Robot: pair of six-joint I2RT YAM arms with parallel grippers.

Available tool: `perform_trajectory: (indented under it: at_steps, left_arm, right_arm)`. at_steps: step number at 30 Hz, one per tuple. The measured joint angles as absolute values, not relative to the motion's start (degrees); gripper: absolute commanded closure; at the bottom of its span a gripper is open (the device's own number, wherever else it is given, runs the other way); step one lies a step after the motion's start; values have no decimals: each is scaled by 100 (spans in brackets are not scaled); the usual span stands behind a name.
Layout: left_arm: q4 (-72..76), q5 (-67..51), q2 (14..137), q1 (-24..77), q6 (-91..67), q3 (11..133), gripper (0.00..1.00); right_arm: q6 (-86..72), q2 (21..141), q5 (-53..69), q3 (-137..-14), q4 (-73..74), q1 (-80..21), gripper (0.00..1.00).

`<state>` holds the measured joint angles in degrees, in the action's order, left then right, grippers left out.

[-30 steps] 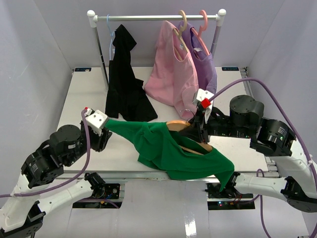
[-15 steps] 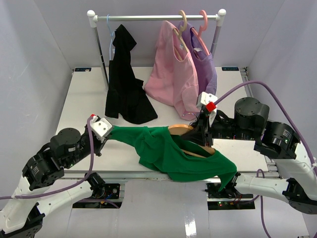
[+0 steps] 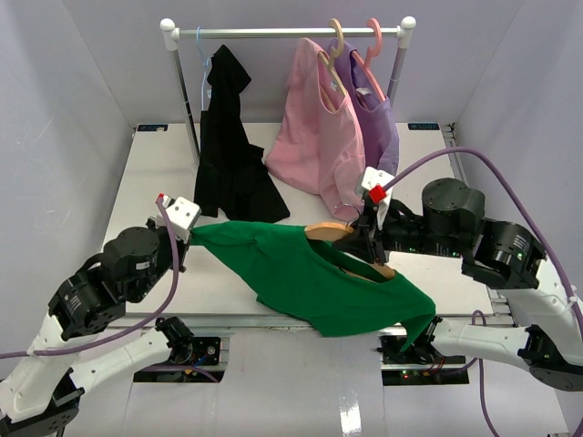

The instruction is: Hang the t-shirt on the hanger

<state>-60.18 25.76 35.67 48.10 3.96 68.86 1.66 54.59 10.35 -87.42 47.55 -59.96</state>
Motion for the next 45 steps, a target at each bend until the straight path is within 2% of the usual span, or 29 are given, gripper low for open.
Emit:
perform_trajectory:
  at_steps: [6, 13, 28, 29, 31, 33, 34, 35, 38, 45]
  left_arm:
    - [-6184, 3452, 3828, 4810, -37, 6920, 100]
    - [-6296, 3892, 4000, 4810, -278, 7101, 100]
    - [-6336, 4451, 4417, 4810, -454, 7115, 99]
    - [-6346, 4444, 4463, 4810, -456, 7140, 96]
    - [-6351, 4408, 4567, 4810, -456, 7243, 80]
    - [-6377, 4309, 4701, 4810, -498, 7403, 59]
    - [-6406, 4244, 4772, 4810, -525, 7502, 43]
    - [-6451, 4174, 4844, 4810, -558, 7607, 33]
    - [-6639, 3951, 5087, 4810, -643, 7964, 29]
    - [-6997, 2930, 5415, 4807, -416, 8656, 29]
  right_arm:
    - [218, 5681, 737, -8744, 5022, -5996, 92]
    - [346, 5795, 727, -8704, 5264, -5996, 92]
    - [612, 5299, 1632, -8462, 5370, -5996, 92]
    - [631, 5328, 1664, -8462, 5378, -5996, 92]
    - [655, 5426, 1715, -8462, 5389, -5996, 92]
    - [671, 5563, 1774, -8463, 5389, -5996, 92]
    - [673, 5639, 1792, -8465, 5389, -5996, 92]
    - [674, 5719, 1800, -8468, 5390, -5996, 92]
    - [640, 5956, 1764, -8652, 5417, -5996, 92]
    - [435, 6717, 1451, -10071, 5686, -5996, 92]
